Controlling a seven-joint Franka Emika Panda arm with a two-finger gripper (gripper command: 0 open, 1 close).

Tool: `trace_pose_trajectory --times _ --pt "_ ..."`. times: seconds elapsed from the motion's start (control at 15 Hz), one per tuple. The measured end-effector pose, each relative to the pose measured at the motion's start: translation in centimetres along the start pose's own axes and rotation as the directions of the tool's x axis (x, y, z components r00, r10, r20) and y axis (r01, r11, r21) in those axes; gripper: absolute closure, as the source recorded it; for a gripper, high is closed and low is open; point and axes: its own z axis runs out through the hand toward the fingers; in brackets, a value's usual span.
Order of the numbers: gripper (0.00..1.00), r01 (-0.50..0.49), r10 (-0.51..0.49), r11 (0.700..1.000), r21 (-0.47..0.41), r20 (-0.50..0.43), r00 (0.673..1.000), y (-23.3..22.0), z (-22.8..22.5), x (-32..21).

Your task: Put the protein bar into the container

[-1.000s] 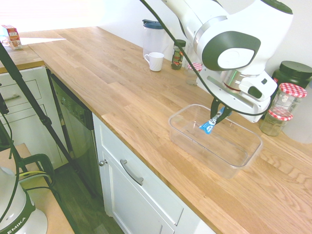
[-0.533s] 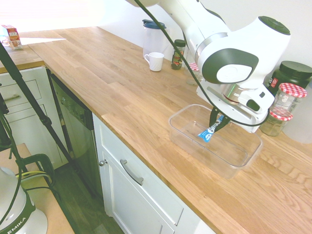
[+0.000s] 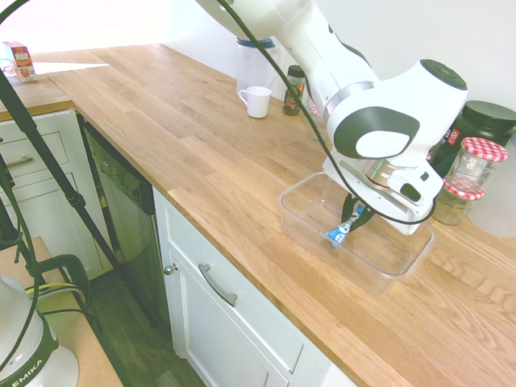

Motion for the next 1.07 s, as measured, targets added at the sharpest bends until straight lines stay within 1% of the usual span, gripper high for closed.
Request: trace_pose_trajectory --times 0.8,0.93,1.07 --pt "0.00 0.013 -0.013 1.000 -0.001 -0.004 1.000 -0.8 0.1 0.5" --pt "0.00 0.012 -0.012 1.000 0.014 -0.023 1.000 -0.7 -1.8 0.5" --pt "0.00 0.020 -0.018 0.999 0.038 -0.053 0.998 -0.3 -6.1 0.0"
